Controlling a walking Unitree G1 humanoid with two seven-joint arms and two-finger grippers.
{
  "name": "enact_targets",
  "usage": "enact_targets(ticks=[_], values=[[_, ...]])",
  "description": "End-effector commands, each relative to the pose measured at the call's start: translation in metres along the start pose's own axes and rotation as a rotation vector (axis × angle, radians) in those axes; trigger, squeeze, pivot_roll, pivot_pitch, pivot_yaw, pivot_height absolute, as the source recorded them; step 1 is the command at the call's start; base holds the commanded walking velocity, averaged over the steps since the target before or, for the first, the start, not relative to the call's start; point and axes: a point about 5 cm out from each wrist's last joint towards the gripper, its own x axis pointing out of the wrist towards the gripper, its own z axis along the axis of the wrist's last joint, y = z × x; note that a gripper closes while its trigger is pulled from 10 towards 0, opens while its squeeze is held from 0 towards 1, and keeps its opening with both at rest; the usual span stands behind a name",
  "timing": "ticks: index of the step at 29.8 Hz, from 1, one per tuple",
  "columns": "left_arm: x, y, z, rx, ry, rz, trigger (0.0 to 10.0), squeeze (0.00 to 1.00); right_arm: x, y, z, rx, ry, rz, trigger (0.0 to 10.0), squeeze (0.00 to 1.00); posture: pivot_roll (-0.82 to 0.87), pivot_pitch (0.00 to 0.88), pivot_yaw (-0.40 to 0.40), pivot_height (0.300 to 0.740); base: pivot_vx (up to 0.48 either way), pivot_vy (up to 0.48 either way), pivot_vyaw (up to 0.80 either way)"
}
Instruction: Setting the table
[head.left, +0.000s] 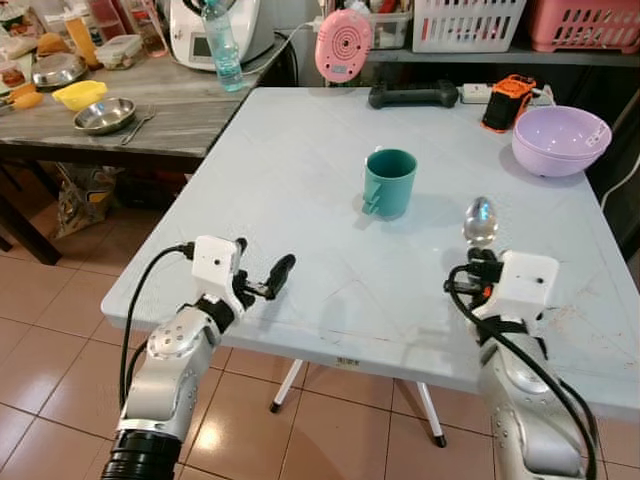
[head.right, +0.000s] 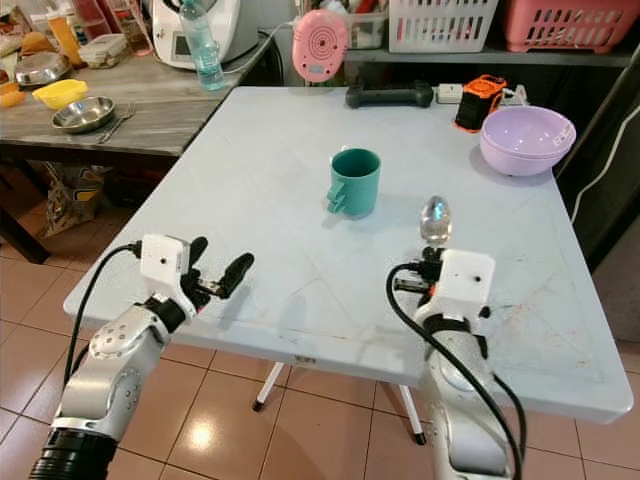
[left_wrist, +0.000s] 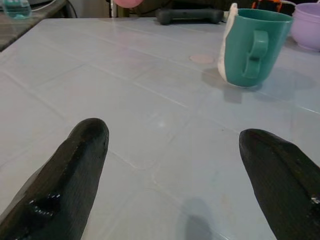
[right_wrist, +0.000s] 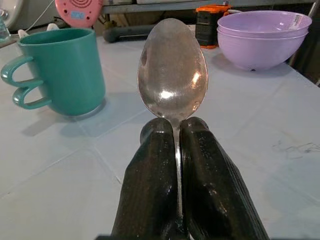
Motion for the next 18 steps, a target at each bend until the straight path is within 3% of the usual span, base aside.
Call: enact_targets(ticks=[1,11,18], values=[[0.0009,0.0056,0.0017,0.005,-0.001,0.027,10.0,0.0,-0.0023,-0.001,0.0028,0.006,-0.009,0.0,10.0,0.0,-0.11,0.033,0.083,0.74,0.0,0.0,0.0],[0.0035,0.0061,0.0014,-0.019,-0.009,0.044,10.0,0.0,-0.0043,-0.007,-0.0001,0.02,0.003,-0.013,10.0,0.0,-0.11,0.038,0.08,0.74,0.0,0.0,-0.62],[0.0048,0.0044,0.0007,-0.02,-0.015,0.031,10.0,0.0,-0.0046,-0.0044,-0.0007,0.019,0.002,-0.01,10.0,0.0,-0.11,0.034,0.08,0.74,0.0,0.26,0.0]])
